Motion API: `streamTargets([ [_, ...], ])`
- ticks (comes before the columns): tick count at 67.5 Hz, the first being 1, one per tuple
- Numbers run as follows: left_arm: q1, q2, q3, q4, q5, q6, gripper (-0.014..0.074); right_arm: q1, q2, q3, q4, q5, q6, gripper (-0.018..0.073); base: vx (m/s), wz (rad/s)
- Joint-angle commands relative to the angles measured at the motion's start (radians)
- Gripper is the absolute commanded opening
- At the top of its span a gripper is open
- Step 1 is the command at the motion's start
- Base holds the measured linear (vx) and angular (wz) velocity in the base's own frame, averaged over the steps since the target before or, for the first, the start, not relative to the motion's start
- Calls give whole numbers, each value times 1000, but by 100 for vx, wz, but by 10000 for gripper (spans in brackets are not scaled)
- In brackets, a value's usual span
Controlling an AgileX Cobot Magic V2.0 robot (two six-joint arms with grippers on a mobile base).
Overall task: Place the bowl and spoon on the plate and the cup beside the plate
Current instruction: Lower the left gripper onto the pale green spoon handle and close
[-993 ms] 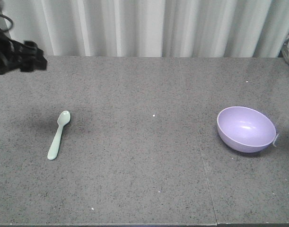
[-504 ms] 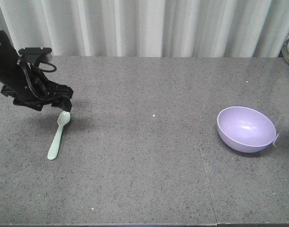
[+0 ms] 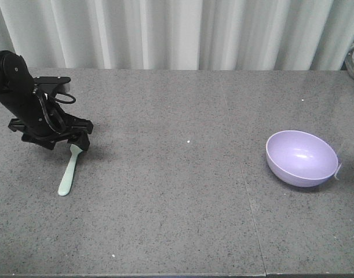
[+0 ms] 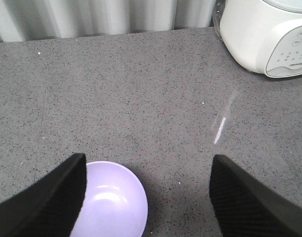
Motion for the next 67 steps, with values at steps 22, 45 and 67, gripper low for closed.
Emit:
streamTargets([
  [22, -40, -33, -31, 27, 20, -37, 557, 0, -16, -34, -13, -82, -7, 514, 0, 0],
  [45, -46, -27, -28, 40, 52, -86, 556, 0, -16, -34, -11, -83, -7, 514, 0, 0],
  [67, -48, -25, -28, 56, 68, -108, 556, 0, -16, -34, -10, -83, -7, 514, 0, 0],
])
